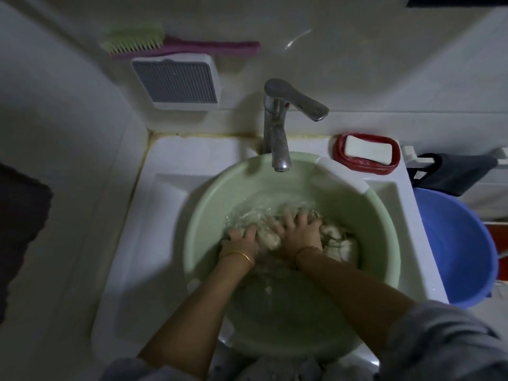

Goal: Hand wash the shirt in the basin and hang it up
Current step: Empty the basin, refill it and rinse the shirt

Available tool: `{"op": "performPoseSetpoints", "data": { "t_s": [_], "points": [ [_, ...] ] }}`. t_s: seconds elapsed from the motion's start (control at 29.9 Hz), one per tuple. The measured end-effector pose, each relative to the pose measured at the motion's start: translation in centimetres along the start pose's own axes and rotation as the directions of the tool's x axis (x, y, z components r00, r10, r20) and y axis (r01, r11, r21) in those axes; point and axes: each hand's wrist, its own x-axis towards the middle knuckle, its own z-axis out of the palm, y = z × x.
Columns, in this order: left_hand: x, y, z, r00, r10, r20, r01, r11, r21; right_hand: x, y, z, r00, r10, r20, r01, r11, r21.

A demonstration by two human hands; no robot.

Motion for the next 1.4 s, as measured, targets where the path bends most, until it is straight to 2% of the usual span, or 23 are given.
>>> {"op": "performPoseSetpoints", "data": {
  "t_s": [0.07,0.13,0.17,0.2,0.27,0.33,0.4,0.47,0.57,0.63,0.7,0.74,0.77,0.84,0.87,0.9,0.94,0.97,1.04,1.1,1.24,1.34,1.4],
  "points": [
    [0.0,0.0,-0.1,0.998,0.043,-0.053,-0.054,0.973,-0.225,0.8,0.9,-0.2,0.991,0.128,-0.027,-0.123,0.981,0.151],
    [-0.5,0.7,-0.6,0.986,0.023,-0.167,-0.119,0.797,-0.592,0.9,0.9,0.0,0.979,0.205,-0.016,-0.187,0.919,0.347],
    [-0.6,1.1,-1.0,0.985,-0.066,-0.16,-0.09,0.592,-0.801,0.7,0.7,0.1,0.973,0.231,0.003,-0.207,0.866,0.455],
    [-0.7,1.5,-1.7,0.986,-0.15,-0.08,-0.034,0.283,-0.959,0.4,0.6,0.0,0.966,0.258,0.019,-0.219,0.78,0.587],
    [-0.4,2.0,-3.2,0.984,-0.087,0.156,0.134,-0.219,-0.967,-0.5,0.8,-0.7,0.951,0.306,0.03,-0.201,0.544,0.815],
    [-0.8,2.8,-4.2,0.969,0.033,0.246,0.238,-0.403,-0.884,-2.2,0.9,-2.0,0.948,0.314,-0.052,-0.104,0.461,0.881],
    [-1.9,4.0,-4.6,0.972,0.037,0.233,0.228,-0.395,-0.89,-4.6,0.3,-3.4,0.926,0.281,-0.251,0.082,0.5,0.862],
    [-3.8,4.4,-4.3,0.969,0.044,0.245,0.248,-0.241,-0.938,-6.5,-0.4,-5.1,0.899,0.22,-0.379,0.184,0.595,0.782],
    [-5.3,3.6,-2.8,0.97,-0.066,0.235,0.226,-0.119,-0.967,-6.6,-0.5,-6.6,0.916,0.172,-0.363,0.144,0.702,0.697],
    [-6.2,4.4,-3.2,0.976,0.011,0.217,0.216,-0.137,-0.967,-6.0,-0.4,-6.9,0.923,0.201,-0.327,0.084,0.725,0.683],
    [-6.1,5.5,-4.3,0.952,0.037,0.303,0.299,-0.313,-0.902,-5.3,0.0,-6.9,0.922,0.253,-0.293,0.028,0.712,0.702],
    [-5.8,6.1,-4.6,0.942,0.066,0.33,0.332,-0.334,-0.882,-4.7,0.4,-6.7,0.924,0.273,-0.266,-0.004,0.705,0.709],
    [-5.3,6.2,-4.5,0.952,0.061,0.3,0.307,-0.206,-0.929,-4.1,1.0,-6.2,0.931,0.282,-0.231,-0.041,0.711,0.702],
    [-4.5,5.2,-4.2,0.996,-0.064,0.067,0.084,0.321,-0.943,-2.7,2.5,-5.1,0.949,0.281,-0.142,-0.126,0.751,0.648],
    [-4.2,4.1,-4.2,0.974,-0.16,-0.162,-0.042,0.576,-0.817,-2.1,3.1,-4.4,0.954,0.282,-0.098,-0.163,0.768,0.62],
    [-3.8,3.2,-4.3,0.915,-0.177,-0.363,-0.127,0.727,-0.675,-1.7,3.4,-3.8,0.955,0.287,-0.074,-0.19,0.786,0.589],
    [-3.8,2.5,-4.5,0.869,-0.143,-0.473,-0.182,0.798,-0.574,-1.2,3.3,-3.3,0.952,0.297,-0.069,-0.214,0.81,0.546],
    [-3.5,1.8,-4.3,0.877,-0.085,-0.474,-0.175,0.861,-0.478,-0.9,3.0,-2.8,0.949,0.307,-0.071,-0.235,0.839,0.49],
    [-2.8,1.5,-3.2,0.951,0.027,-0.308,-0.074,0.987,-0.143,-0.5,1.6,-2.1,0.952,0.299,-0.061,-0.257,0.893,0.37],
    [-2.2,1.6,-1.5,0.988,0.045,-0.151,-0.021,0.988,0.155,-0.2,-0.3,-1.1,0.977,0.211,-0.028,-0.196,0.943,0.27],
    [-0.6,1.3,1.1,0.999,-0.023,-0.046,0.033,0.972,0.231,0.3,-1.4,1.1,0.994,-0.104,-0.037,0.104,0.994,0.021],
    [-0.4,0.8,0.5,0.998,0.004,-0.07,0.002,0.996,0.084,1.2,0.4,0.7,0.995,0.07,-0.066,-0.064,0.993,0.095],
    [0.3,1.1,-0.1,0.988,-0.034,-0.149,-0.024,0.927,-0.373,1.3,0.5,0.0,0.972,0.219,-0.081,-0.184,0.932,0.311]
  ]
}}
